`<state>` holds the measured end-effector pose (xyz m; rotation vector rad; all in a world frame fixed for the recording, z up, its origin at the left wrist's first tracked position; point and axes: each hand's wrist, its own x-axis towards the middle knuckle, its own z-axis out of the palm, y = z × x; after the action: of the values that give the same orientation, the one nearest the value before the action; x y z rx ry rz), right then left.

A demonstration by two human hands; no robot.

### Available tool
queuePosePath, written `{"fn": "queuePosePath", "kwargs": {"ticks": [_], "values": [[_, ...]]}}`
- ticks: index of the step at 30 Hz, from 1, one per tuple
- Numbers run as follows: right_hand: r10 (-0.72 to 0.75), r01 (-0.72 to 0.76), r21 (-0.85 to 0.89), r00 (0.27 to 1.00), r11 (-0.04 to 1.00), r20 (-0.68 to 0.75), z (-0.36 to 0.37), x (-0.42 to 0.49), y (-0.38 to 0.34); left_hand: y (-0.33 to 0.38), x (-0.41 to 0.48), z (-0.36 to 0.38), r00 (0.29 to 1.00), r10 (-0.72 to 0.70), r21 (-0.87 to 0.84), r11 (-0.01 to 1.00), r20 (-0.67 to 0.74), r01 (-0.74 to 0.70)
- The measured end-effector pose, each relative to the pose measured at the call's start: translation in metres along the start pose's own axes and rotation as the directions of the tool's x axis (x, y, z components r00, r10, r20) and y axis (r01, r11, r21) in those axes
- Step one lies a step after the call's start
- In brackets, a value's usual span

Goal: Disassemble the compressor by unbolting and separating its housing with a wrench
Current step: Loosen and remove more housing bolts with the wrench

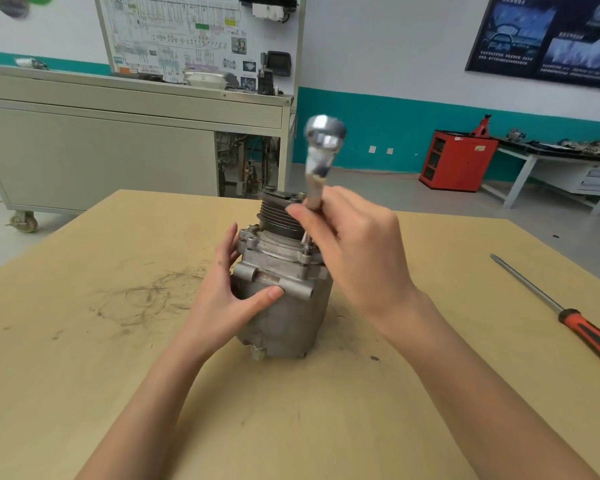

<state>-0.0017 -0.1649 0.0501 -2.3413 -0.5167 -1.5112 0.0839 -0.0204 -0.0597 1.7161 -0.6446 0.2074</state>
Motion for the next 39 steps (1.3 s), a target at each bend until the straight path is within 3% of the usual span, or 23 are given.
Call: {"fn": "queuePosePath", "kwargs": {"ticks": [4,9,12,14,15,17,19,20,21,22,23,24,26,29,31,34,39], "values": [[-0.177,0.185,-0.332,0.983,0.925,0.054,0.013,-0.009,-0.017,-0.001,-0.001,0.001,1.0,0.006,0.062,0.998,-0.027,-0.004],[-0.189,0.161,-0.34,0.981,0.926,-0.049,0.022,-0.014,-0.015,-0.001,-0.003,0.001,0.999,0.042,0.089,0.995,-0.005,-0.041],[-0.202,0.177,-0.178,0.971,0.968,-0.128,0.02,-0.023,0.002,-0.005,-0.005,0.002,0.997,0.078,0.074,0.994,-0.007,-0.077],[0.0,0.04,0.204,0.981,0.978,-0.194,0.017,-0.037,0.02,-0.005,-0.004,0.001,0.997,0.072,0.054,0.996,-0.009,-0.072],[0.207,-0.113,0.475,0.967,0.873,-0.15,0.015,-0.041,0.027,-0.005,-0.004,0.002,0.998,0.062,0.044,0.997,-0.006,-0.061],[0.531,-0.373,0.844,0.838,0.385,0.129,0.013,-0.046,0.039,-0.004,-0.002,0.003,0.999,0.046,0.043,0.998,-0.004,-0.045],[0.62,-0.467,0.879,0.662,-0.099,0.422,0.016,-0.045,0.05,-0.005,0.0,0.004,0.999,0.047,0.049,0.998,-0.001,-0.047],[0.623,-0.476,0.848,0.596,-0.234,0.507,0.017,-0.044,0.053,-0.006,0.0,0.004,0.999,0.051,0.049,0.997,0.005,-0.051],[0.627,-0.474,0.829,0.559,-0.296,0.543,0.019,-0.043,0.056,-0.006,-0.001,0.004,0.998,0.058,0.047,0.997,0.009,-0.058],[0.637,-0.47,0.832,0.552,-0.294,0.537,0.021,-0.042,0.057,-0.007,-0.001,0.004,0.998,0.062,0.041,0.997,0.012,-0.062],[0.659,-0.469,0.853,0.57,-0.229,0.49,0.021,-0.041,0.057,-0.008,-0.002,0.004,0.998,0.062,0.034,0.997,0.013,-0.062],[0.685,-0.471,0.876,0.605,-0.103,0.406,0.02,-0.039,0.055,-0.009,-0.002,0.003,0.998,0.061,0.031,0.998,0.014,-0.061],[0.687,-0.466,0.848,0.703,0.251,0.183,0.014,-0.029,0.049,-0.008,-0.003,0.003,0.998,0.062,0.032,0.998,0.015,-0.062],[0.475,-0.368,0.571,0.879,0.734,-0.043,0.002,-0.012,0.034,-0.008,-0.004,0.004,0.998,0.067,0.038,0.997,0.017,-0.068],[0.25,-0.222,0.324,0.967,0.919,-0.044,-0.001,-0.005,0.023,-0.008,-0.005,0.003,0.997,0.072,0.028,0.997,0.011,-0.072],[0.017,-0.019,0.061,1.0,0.998,0.022,0.003,-0.003,0.008,-0.008,-0.006,0.003,0.997,0.08,0.025,0.997,0.005,-0.08],[-0.136,0.134,-0.13,0.991,0.982,-0.006,0.013,-0.008,-0.002,-0.012,-0.004,0.004,0.996,0.092,0.044,0.995,-0.002,-0.092]]}}
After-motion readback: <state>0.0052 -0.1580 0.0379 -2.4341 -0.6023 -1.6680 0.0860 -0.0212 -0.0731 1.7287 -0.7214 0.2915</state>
